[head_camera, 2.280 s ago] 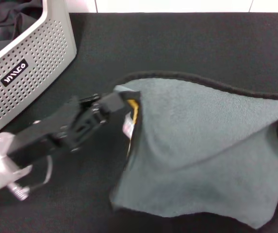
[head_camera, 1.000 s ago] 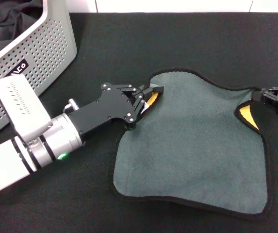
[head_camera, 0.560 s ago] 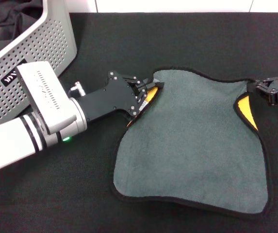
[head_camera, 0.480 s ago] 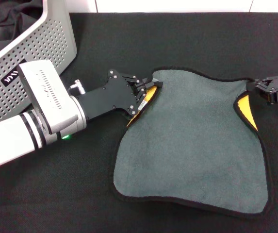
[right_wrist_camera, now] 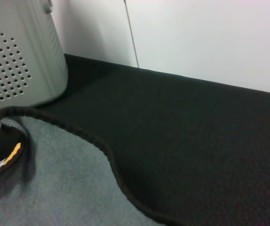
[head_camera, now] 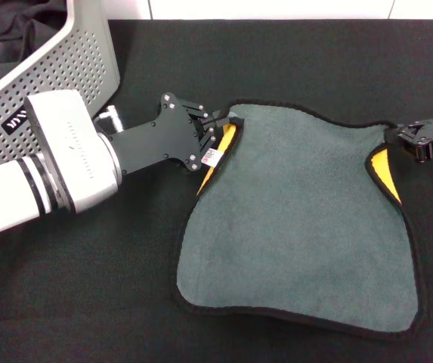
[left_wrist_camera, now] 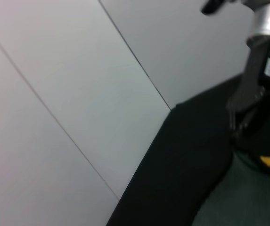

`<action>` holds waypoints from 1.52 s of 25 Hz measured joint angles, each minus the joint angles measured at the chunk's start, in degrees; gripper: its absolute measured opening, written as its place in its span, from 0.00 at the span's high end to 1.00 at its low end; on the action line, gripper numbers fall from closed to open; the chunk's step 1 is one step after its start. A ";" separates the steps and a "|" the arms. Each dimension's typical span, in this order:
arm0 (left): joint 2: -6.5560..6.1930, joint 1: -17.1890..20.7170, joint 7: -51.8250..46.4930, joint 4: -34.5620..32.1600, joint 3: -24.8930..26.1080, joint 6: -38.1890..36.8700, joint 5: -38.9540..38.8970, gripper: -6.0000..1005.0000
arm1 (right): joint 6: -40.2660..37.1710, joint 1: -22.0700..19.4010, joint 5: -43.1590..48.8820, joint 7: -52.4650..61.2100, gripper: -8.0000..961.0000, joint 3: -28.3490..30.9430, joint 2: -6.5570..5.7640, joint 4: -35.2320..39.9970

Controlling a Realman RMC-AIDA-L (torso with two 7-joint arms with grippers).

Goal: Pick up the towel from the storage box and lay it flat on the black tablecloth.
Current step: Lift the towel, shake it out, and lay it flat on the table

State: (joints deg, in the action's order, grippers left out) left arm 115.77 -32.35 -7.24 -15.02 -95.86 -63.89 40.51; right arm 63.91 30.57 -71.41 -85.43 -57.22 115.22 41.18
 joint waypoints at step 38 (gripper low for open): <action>2.67 4.34 35.56 -15.12 5.03 23.25 10.43 0.89 | -1.77 0.85 0.05 -0.17 0.96 0.18 -0.58 -1.72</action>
State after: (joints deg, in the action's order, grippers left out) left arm 118.44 -28.02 28.32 -30.15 -90.83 -40.64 50.95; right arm 62.14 31.42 -71.37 -85.60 -57.04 114.64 39.46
